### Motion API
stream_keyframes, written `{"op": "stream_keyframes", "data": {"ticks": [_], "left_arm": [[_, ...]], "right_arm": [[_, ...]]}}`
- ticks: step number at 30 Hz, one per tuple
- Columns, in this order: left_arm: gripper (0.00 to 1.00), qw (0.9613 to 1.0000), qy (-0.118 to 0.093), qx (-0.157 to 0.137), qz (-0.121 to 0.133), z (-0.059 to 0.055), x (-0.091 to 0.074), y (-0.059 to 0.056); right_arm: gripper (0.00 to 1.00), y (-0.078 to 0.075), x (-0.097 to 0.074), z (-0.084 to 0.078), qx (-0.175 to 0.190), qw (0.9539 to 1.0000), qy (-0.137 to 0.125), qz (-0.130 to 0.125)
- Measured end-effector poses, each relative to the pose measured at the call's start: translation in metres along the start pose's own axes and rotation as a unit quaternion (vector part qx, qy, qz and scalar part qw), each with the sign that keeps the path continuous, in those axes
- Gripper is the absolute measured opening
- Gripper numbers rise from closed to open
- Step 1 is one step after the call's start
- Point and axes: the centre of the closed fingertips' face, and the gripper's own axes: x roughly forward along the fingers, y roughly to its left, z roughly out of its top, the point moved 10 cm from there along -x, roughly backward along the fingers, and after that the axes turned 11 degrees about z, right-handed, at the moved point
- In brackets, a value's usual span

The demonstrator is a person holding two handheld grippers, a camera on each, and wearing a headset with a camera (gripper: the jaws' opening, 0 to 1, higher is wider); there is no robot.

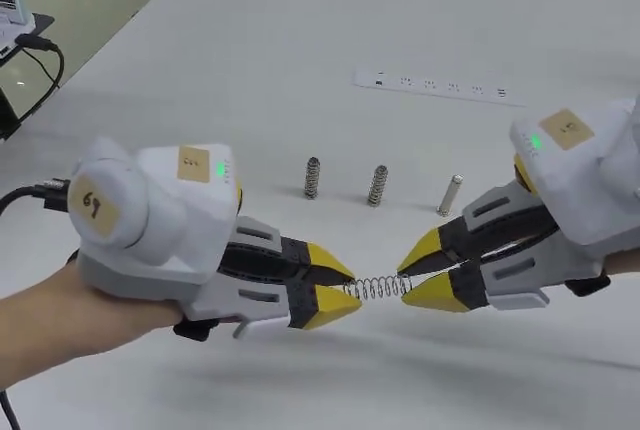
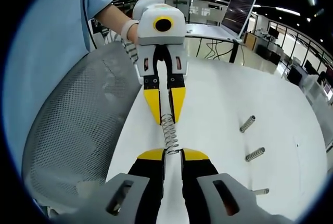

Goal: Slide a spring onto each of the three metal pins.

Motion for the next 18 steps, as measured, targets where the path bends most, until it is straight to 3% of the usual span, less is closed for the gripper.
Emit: {"op": "stream_keyframes", "data": {"ticks": [9,18], "left_arm": [[0.02,1.0000,0.003,-0.002,-0.002,-0.001,0.002,0.000],[0.02,1.0000,0.005,-0.004,-0.002,-0.001,0.004,0.002]], "right_arm": [[0.08,0.000,-0.001,0.004,-0.010,0.9998,0.016,0.006],[0.08,-0.001,-0.009,0.018,-0.014,0.9995,0.025,0.013]]}}
